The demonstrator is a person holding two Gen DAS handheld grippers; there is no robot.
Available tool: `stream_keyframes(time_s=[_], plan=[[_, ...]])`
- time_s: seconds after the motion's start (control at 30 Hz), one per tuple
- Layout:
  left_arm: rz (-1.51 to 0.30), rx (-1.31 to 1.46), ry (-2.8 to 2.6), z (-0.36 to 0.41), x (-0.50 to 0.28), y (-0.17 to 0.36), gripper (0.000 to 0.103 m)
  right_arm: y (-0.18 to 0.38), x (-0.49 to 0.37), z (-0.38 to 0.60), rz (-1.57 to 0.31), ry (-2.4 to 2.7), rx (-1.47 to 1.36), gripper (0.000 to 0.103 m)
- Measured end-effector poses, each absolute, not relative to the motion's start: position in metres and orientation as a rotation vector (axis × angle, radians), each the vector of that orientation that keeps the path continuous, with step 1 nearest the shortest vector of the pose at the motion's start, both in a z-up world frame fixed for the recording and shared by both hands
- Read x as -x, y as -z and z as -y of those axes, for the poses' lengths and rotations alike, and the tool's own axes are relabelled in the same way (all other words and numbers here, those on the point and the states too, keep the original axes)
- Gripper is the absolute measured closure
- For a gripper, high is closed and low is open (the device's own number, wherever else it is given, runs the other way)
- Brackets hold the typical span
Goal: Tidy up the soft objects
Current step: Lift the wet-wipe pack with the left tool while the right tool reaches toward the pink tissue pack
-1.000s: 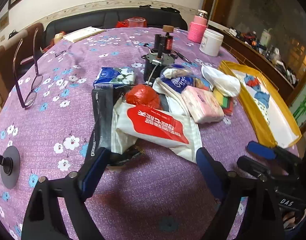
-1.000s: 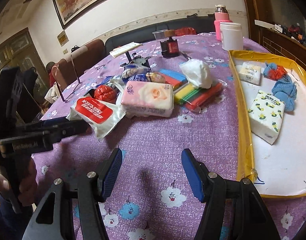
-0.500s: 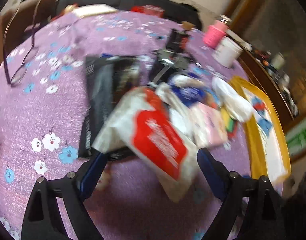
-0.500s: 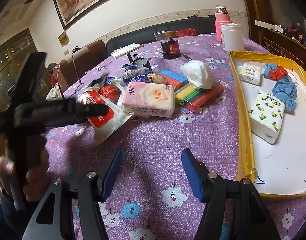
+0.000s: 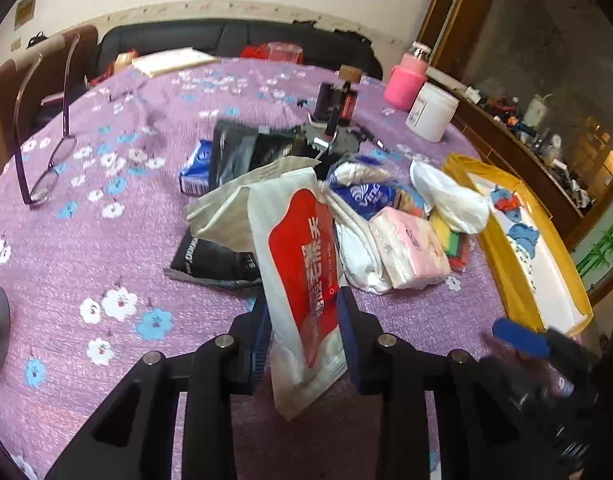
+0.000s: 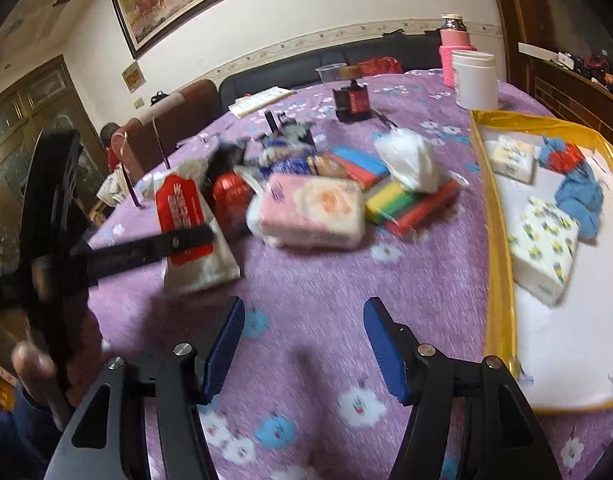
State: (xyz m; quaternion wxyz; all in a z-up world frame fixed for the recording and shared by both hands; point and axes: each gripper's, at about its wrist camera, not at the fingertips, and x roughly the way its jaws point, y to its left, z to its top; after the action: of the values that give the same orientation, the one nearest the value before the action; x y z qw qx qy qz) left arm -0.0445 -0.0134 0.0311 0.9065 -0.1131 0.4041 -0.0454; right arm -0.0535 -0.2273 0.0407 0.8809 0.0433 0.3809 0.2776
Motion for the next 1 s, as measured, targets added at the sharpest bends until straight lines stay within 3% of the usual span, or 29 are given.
stream_keyframes(time_s=[0.07, 0.1, 0.57, 0.63, 1.0], plan=[[-0.825, 0.252, 0.109, 0.01, 0.044, -0.031, 0.072, -0.048, 0.04, 0.222, -0.783, -0.565, -0.1, 0.013], [-0.825, 0.256, 0.119, 0.01, 0.044, -0.031, 0.072, -0.05, 0.034, 0.218, -0.784, -0.567, -0.097, 0.012], [-0.795, 0.224, 0.149, 0.02, 0.046, -0.034, 0.072, -0.025, -0.039, 0.189, -0.905, -0.543, -0.149, 0.012], [-0.793, 0.218, 0.15, 0.021, 0.047, -0.034, 0.072, -0.023, -0.038, 0.19, -0.903, -0.536, -0.141, 0.023], [-0.781, 0.201, 0.172, 0.025, 0.049, -0.035, 0.072, -0.04, 0.013, 0.211, -0.76, -0.514, -0.121, 0.024]])
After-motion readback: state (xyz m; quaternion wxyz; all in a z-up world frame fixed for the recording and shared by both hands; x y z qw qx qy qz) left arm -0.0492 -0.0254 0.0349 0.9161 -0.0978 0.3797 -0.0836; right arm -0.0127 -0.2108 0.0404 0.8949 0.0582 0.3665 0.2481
